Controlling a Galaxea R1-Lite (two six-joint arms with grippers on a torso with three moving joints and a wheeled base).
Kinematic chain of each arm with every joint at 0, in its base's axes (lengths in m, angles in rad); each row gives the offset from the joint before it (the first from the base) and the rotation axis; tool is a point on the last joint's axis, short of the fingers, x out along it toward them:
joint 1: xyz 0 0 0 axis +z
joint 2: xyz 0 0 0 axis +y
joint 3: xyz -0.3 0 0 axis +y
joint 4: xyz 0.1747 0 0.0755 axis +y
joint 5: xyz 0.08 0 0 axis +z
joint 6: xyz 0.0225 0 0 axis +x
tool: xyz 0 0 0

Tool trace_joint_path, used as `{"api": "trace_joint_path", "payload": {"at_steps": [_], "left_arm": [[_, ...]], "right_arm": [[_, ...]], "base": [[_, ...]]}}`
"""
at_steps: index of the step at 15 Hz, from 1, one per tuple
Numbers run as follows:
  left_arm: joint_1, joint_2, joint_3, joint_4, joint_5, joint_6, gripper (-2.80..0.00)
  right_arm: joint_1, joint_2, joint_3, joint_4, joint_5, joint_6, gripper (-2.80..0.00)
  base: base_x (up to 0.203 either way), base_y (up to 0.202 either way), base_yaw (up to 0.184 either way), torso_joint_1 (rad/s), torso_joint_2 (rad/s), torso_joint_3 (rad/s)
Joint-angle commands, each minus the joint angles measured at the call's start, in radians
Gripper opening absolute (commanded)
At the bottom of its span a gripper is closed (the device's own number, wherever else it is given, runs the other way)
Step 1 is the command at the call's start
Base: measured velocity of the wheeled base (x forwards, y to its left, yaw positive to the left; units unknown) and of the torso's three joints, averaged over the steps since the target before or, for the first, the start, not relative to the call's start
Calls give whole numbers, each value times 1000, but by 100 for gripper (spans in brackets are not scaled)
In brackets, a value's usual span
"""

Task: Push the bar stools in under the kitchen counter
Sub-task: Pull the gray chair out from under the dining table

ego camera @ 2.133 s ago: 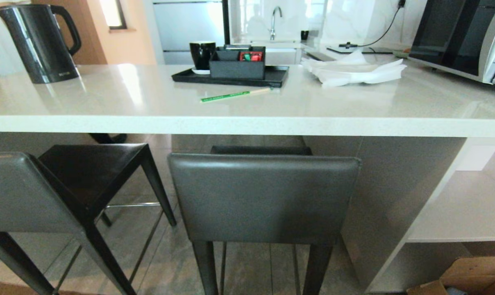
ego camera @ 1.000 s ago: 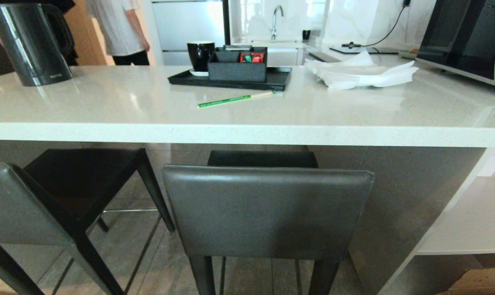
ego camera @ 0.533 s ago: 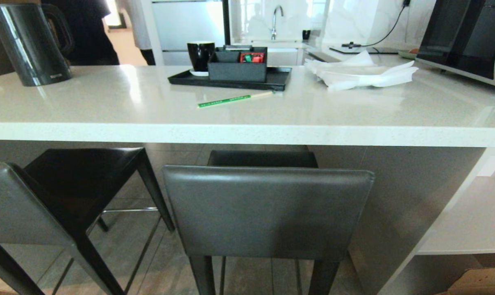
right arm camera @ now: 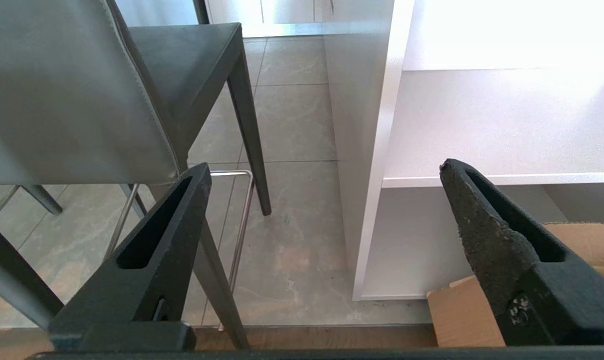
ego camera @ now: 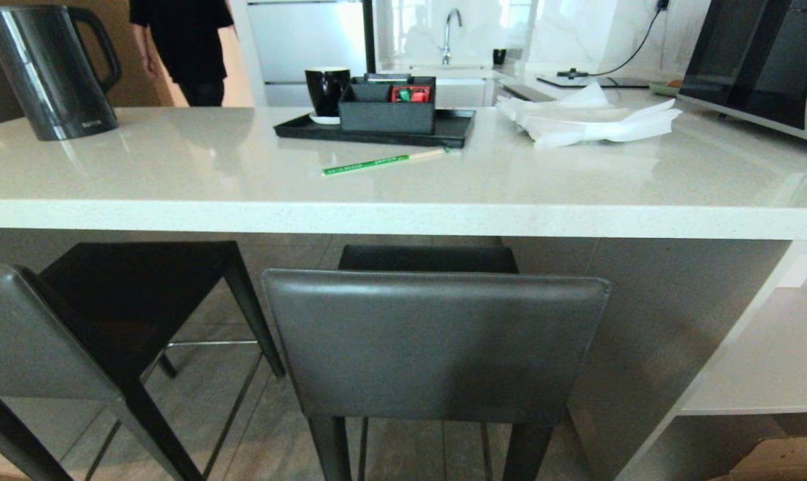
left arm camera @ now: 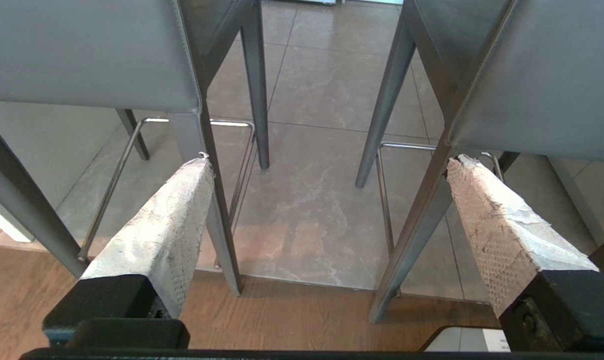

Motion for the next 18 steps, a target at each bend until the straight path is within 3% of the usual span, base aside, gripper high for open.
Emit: {"api": "trace_joint_path", "payload": {"at_steps": [1, 5, 11, 18], "left_arm": [[1, 1, 0, -2, 0, 1, 0], [1, 1, 2, -9, -3, 14, 0], [-1, 0, 2, -6, -1, 4, 0], [-1, 0, 2, -6, 0, 2, 0]], "right_arm": [[-1, 0, 0, 0, 0, 0, 0], [-1, -2, 2, 15, 14, -78, 0], [-1, -1, 2, 8, 3, 3, 0], [0, -2, 2, 9, 3, 1, 0]], "base": [[0, 0, 0, 0, 0, 0], [0, 0, 0, 0, 0, 0], [0, 0, 0, 0, 0, 0], [0, 0, 0, 0, 0, 0]]}}
